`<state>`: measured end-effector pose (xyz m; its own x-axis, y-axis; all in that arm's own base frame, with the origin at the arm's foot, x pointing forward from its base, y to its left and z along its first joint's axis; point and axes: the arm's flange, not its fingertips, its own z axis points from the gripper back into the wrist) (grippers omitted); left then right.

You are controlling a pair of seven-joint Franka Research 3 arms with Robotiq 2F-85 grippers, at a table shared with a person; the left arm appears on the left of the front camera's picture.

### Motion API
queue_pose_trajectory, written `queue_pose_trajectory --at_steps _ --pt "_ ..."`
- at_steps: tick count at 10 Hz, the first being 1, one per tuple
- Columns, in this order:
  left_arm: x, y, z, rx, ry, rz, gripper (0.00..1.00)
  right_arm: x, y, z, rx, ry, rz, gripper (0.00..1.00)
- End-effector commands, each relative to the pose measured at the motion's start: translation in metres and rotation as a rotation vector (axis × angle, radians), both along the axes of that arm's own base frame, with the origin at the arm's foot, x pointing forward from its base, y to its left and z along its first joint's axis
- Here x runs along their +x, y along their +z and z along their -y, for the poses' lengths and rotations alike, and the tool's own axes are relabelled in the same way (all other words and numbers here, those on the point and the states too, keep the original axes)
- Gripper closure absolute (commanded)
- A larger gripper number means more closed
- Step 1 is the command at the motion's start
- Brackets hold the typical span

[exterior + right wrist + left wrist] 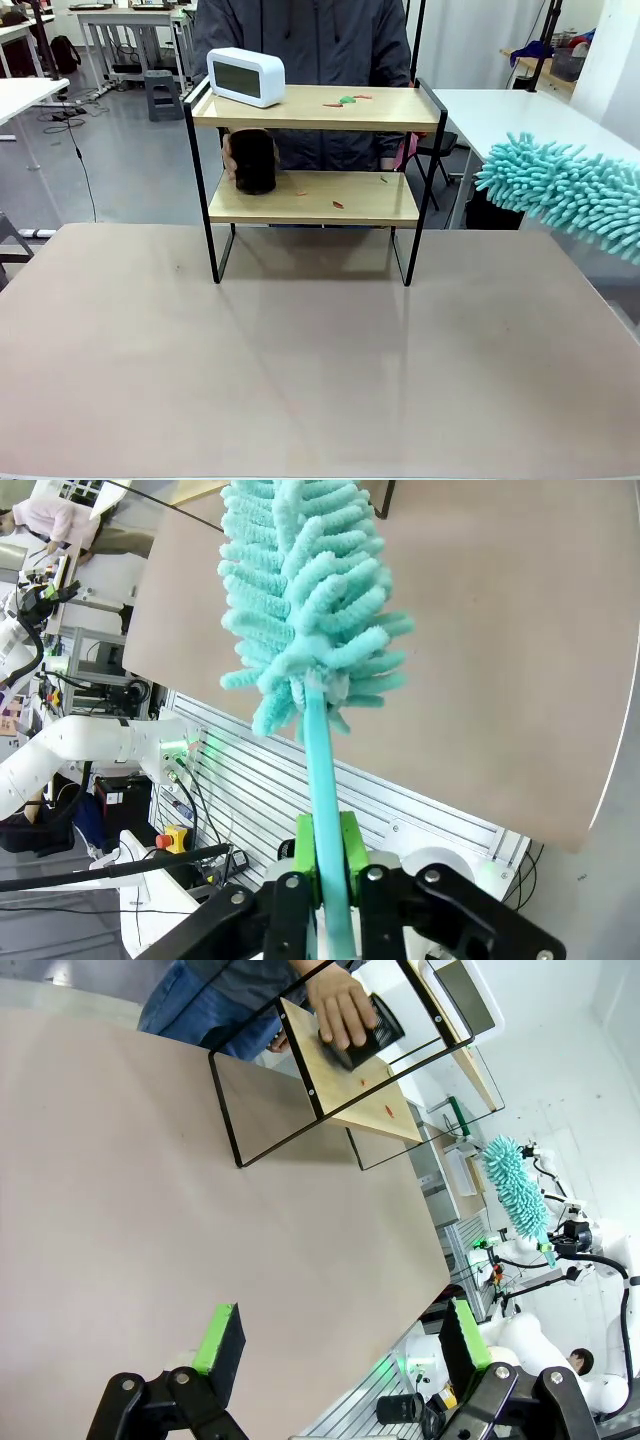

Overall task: Clean the shelf.
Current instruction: Clean the specific tier of the Shelf with the Duster once objects are removed.

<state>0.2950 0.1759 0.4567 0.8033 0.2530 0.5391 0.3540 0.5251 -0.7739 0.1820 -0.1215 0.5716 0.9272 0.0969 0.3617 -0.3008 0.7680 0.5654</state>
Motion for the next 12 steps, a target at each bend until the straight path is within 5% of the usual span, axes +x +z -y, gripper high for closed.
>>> queue_pose_trajectory --at_steps 1,4,6,8,11,12 --pt "0.002 0.0 0.001 -0.009 -0.001 0.031 0.0 0.0 0.004 0.003 0.012 -0.016 0.0 1.0" --pt "0.002 0.0 0.001 -0.009 -0.001 0.031 0.0 -0.005 0.012 -0.021 -0.062 0.042 0.041 0.87" --pt "0.002 0.0 0.001 -0.009 -0.001 0.031 0.0 0.023 0.017 -0.103 -0.32 0.122 0.086 0.87" --pt "0.002 0.0 0.001 -0.009 -0.001 0.031 0.0 0.056 -0.007 -0.175 -0.355 0.201 0.142 0.87" --pt "0.002 0.0 0.001 -0.009 -0.001 0.031 0.0 0.076 -0.036 -0.231 -0.334 0.053 0.245 0.87" --pt "0.002 0.0 0.001 -0.009 -0.001 0.031 0.0 0.078 -0.04 -0.238 -0.332 0.055 0.223 0.87"
